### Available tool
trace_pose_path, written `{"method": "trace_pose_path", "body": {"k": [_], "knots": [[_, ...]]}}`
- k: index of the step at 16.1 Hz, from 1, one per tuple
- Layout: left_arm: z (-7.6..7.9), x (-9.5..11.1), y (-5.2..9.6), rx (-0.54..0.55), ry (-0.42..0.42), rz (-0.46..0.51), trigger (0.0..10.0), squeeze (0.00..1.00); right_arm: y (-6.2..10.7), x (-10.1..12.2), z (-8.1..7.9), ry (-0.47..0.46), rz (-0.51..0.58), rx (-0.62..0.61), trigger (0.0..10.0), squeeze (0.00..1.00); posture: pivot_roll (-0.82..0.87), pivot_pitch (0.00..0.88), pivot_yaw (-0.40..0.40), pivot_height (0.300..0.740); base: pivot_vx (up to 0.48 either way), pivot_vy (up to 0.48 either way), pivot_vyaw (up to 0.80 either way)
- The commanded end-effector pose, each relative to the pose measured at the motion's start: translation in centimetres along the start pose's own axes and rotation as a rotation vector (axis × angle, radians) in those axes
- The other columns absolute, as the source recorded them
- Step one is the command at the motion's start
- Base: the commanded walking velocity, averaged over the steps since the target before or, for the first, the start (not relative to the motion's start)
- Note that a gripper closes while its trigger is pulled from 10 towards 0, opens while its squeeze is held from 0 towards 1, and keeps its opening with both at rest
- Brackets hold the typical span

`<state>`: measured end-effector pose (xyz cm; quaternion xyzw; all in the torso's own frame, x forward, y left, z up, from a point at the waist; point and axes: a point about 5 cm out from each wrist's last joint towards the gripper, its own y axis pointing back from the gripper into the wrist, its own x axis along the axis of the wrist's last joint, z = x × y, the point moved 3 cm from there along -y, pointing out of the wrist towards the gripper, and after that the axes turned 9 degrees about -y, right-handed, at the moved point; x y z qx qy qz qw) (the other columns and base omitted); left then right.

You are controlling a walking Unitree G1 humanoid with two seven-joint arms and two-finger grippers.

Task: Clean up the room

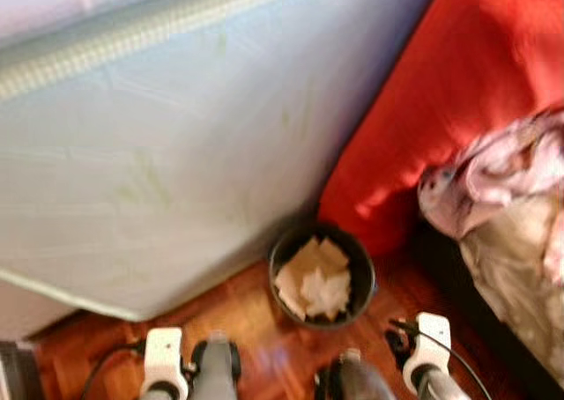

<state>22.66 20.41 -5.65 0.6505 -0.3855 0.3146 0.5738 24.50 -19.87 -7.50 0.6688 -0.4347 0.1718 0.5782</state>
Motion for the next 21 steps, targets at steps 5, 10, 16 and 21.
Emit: {"method": "trace_pose_path", "body": {"k": [5,10,16,21], "knots": [[-0.4,-2.2,-0.7,0.003,-0.016,-0.139,10.0,0.0,0.4,-2.2,0.3,0.024,-0.107,-0.036,10.0,0.0,0.06,0.037,-0.04,0.74,0.0,0.0,0.0],[1.7,-2.7,-1.2,-0.035,0.039,-0.208,10.0,0.0,1.3,-3.8,2.3,0.056,-0.19,-0.077,10.0,0.0,0.05,0.002,-0.066,0.74,0.0,0.0,0.0],[0.8,-4.7,-0.3,-0.017,0.075,-0.296,10.0,0.0,1.6,-4.5,2.6,0.082,-0.225,-0.081,10.0,0.0,0.06,0.0,-0.052,0.74,0.0,0.0,-0.47],[0.1,-6.2,0.7,-0.011,0.078,-0.339,10.0,0.0,1.9,-5.2,2.6,0.09,-0.245,-0.073,10.0,0.0,0.05,0.0,-0.042,0.74,0.0,0.0,-0.71]]}}
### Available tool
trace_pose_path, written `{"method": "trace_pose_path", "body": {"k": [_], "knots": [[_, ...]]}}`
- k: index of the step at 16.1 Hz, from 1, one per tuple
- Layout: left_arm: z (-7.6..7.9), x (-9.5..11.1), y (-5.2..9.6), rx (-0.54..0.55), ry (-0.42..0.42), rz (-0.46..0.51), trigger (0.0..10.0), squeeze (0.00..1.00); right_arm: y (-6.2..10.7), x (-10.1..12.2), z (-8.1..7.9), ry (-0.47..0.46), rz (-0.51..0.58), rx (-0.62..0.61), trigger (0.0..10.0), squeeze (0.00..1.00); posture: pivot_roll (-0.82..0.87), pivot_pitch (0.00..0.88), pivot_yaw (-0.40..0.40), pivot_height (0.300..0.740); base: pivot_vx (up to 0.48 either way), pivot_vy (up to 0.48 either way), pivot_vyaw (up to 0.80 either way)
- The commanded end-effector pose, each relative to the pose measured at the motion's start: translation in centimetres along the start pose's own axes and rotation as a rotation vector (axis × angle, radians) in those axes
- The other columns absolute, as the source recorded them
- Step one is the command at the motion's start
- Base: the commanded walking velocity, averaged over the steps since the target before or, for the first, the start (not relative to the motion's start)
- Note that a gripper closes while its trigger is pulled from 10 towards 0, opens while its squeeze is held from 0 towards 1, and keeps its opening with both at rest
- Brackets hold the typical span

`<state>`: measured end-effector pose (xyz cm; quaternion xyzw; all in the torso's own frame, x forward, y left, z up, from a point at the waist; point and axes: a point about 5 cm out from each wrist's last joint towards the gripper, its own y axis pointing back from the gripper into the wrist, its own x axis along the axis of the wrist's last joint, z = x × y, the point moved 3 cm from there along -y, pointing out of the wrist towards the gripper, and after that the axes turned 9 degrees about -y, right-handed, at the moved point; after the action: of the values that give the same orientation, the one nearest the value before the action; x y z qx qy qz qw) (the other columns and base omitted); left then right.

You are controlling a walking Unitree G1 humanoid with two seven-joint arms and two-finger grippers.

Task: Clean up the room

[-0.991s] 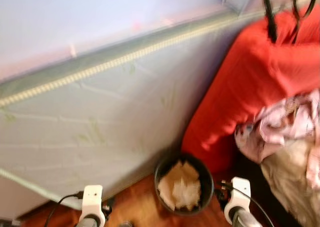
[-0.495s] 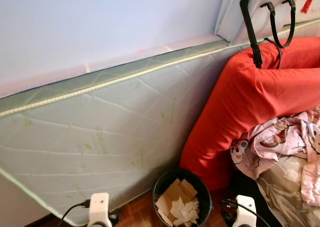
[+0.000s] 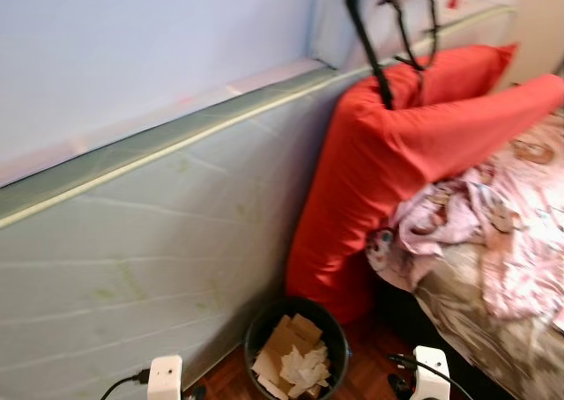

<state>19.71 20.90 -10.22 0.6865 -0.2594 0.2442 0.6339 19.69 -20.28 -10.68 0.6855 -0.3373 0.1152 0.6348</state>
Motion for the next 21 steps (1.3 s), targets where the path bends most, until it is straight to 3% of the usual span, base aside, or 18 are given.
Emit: {"method": "trace_pose_path", "body": {"k": [1,8,13,21], "knots": [[-0.28,-0.9,0.24,0.002,0.0,-0.029,10.0,0.0,0.06,-0.42,0.04,0.011,-0.016,-0.001,10.0,0.0,0.05,0.0,-0.039,0.74,0.0,0.0,-0.7],[-0.34,-0.8,0.24,0.012,-0.023,-0.023,10.0,0.0,0.1,-0.54,0.1,0.007,-0.013,-0.006,10.0,0.0,0.05,0.046,-0.035,0.74,0.0,0.0,-0.69],[-0.52,-1.04,0.36,0.022,-0.03,-0.022,10.0,0.0,0.16,-0.88,0.07,0.013,-0.019,-0.008,10.0,0.0,0.04,0.049,-0.037,0.74,0.0,-0.337,-0.66],[-0.38,-0.62,0.27,0.024,-0.033,-0.005,10.0,0.0,0.06,-0.61,-0.42,0.022,-0.009,0.011,10.0,0.0,0.04,0.054,-0.037,0.74,0.0,-0.357,0.0]]}}
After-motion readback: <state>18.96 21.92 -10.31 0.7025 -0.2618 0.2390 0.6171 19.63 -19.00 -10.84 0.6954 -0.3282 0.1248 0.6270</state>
